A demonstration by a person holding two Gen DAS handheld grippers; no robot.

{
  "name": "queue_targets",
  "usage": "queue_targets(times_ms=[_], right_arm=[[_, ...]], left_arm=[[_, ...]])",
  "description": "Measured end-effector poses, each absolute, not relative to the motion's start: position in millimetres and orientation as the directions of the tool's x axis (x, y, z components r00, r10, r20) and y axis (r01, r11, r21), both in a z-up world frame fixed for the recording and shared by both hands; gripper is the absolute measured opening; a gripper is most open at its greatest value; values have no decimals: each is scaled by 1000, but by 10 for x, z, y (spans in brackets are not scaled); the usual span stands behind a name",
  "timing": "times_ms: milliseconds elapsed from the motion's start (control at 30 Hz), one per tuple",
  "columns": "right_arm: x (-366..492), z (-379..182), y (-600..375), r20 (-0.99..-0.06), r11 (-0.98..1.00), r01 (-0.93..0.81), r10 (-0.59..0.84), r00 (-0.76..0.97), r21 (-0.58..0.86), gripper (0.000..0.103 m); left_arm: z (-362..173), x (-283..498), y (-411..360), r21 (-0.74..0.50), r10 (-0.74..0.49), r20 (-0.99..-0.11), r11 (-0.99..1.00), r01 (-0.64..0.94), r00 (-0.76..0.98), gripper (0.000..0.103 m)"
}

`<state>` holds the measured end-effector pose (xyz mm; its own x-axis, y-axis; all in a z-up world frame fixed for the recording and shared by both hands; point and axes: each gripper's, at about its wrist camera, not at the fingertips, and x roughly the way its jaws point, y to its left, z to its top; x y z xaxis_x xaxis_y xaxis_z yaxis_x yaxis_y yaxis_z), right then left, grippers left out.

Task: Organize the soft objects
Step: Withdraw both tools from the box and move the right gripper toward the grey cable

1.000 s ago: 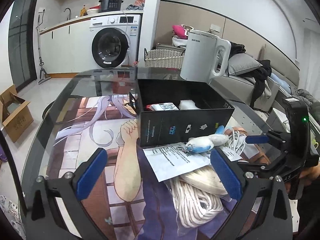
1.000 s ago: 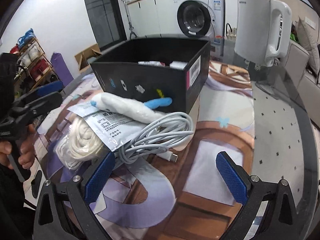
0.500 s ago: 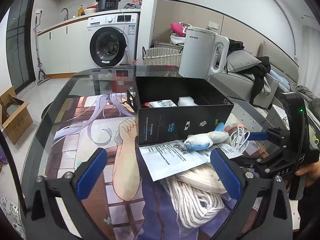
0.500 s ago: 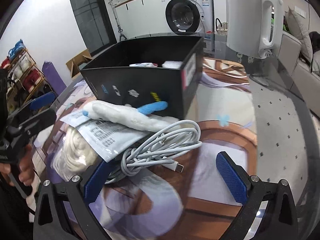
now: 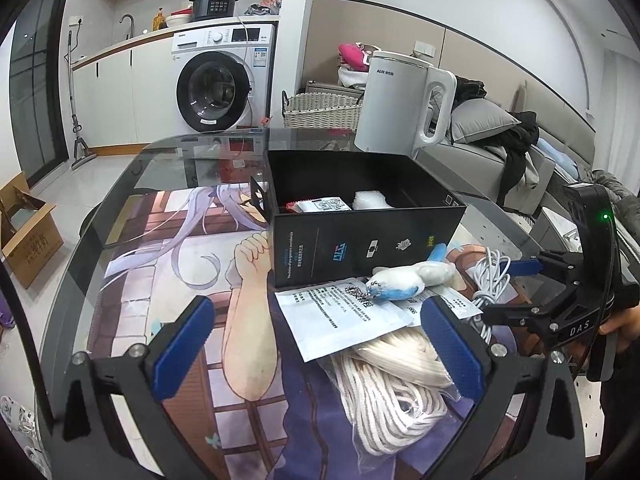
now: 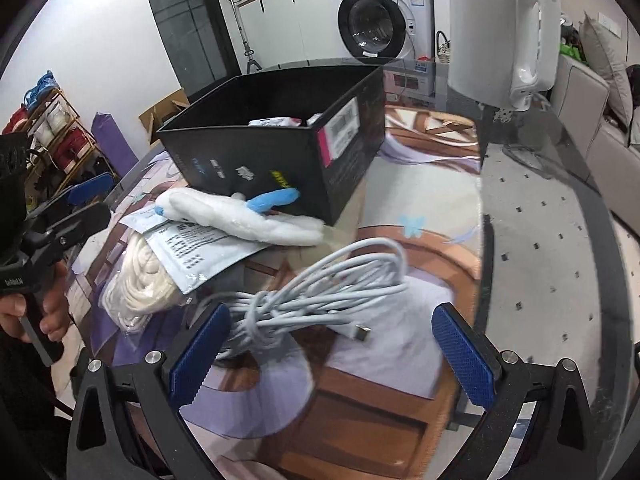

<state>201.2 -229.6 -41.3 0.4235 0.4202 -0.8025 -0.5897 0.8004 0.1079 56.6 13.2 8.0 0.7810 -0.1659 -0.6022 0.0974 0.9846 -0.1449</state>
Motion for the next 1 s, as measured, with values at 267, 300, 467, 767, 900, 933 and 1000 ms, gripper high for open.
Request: queue_targets(times_ms=[267, 300, 467, 767, 900, 933, 1000], right_arm=[[1966, -443, -2150, -805, 824, -560, 390, 447, 88, 102], [1965, -441, -2148, -810, 823, -563, 382, 446, 78, 102], [1970, -330, -2288, -807, 834, -551, 346, 478, 31, 102], [1924, -260, -2482, -798, 794, -608, 355, 488, -18, 102], [1917, -318, -2487, -804, 781, -624, 345, 484, -41, 102], [1909, -330, -2474, -802, 776, -629, 345, 488, -49, 102], [1927, -377, -2440, -808, 776, -629, 340, 481, -49, 102]], left_arm=[[77, 570, 135, -144, -166, -604, 985, 98, 779, 103], [79, 567, 139, -144, -166, -604, 985, 98, 780, 103], [74, 573, 149, -143, -163, -602, 985, 95, 782, 103], [84, 564, 151, -143, -166, -601, 985, 99, 782, 103], [81, 561, 143, -143, -166, -605, 985, 99, 779, 103], [81, 561, 136, -142, -166, -606, 985, 99, 778, 103], [82, 563, 129, -142, -167, -606, 985, 100, 777, 103]])
